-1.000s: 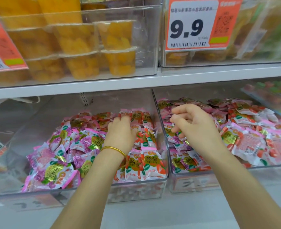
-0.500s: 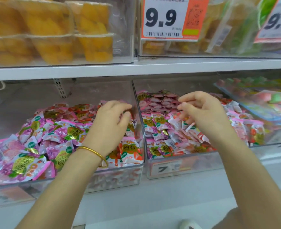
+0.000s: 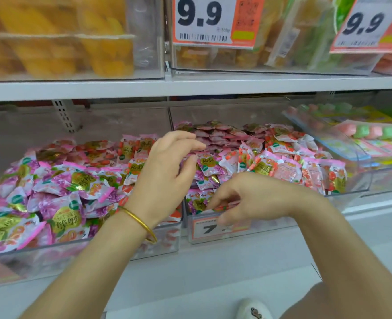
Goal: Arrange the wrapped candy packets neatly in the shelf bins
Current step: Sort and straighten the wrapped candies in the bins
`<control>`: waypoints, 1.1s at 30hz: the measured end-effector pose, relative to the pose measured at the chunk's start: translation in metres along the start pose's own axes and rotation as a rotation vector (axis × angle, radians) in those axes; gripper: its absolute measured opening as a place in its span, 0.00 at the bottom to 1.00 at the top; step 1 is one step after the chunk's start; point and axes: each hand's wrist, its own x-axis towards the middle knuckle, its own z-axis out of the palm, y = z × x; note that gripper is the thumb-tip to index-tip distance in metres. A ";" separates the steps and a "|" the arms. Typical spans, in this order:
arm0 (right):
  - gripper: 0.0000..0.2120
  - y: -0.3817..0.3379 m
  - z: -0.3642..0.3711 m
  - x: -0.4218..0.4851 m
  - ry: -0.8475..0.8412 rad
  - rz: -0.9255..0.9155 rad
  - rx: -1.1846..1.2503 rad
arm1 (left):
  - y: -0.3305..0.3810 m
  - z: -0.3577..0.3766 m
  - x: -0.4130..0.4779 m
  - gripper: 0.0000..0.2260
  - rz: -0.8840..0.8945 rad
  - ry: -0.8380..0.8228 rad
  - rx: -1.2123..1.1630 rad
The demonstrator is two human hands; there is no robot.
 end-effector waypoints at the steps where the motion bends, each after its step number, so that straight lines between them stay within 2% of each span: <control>1: 0.14 0.001 -0.002 -0.001 -0.008 -0.010 0.086 | 0.000 -0.001 0.000 0.12 0.006 -0.001 -0.002; 3: 0.14 0.004 -0.005 -0.003 -0.020 -0.025 0.227 | 0.000 -0.002 -0.001 0.12 0.025 -0.008 0.001; 9: 0.09 0.009 -0.004 -0.003 0.036 -0.029 0.332 | 0.001 -0.004 -0.003 0.11 0.055 -0.042 0.032; 12: 0.06 0.008 -0.002 0.001 0.218 -0.017 0.319 | 0.001 -0.004 -0.004 0.12 0.044 -0.047 0.018; 16: 0.08 0.010 -0.004 0.006 0.487 -0.033 0.304 | 0.002 -0.004 -0.004 0.13 0.019 -0.056 0.007; 22: 0.07 0.009 -0.007 0.006 0.695 -0.065 0.582 | 0.007 -0.002 -0.003 0.19 -0.029 -0.104 0.021; 26: 0.08 0.007 -0.012 0.006 0.713 -0.103 0.611 | 0.013 0.003 -0.003 0.23 -0.083 -0.096 -0.008; 29: 0.07 0.004 -0.009 0.011 0.705 -0.101 0.611 | 0.015 0.006 -0.001 0.21 -0.147 -0.043 -0.100; 33: 0.14 0.008 -0.009 0.014 0.796 -0.037 0.660 | 0.017 0.003 0.002 0.18 -0.196 0.066 -0.233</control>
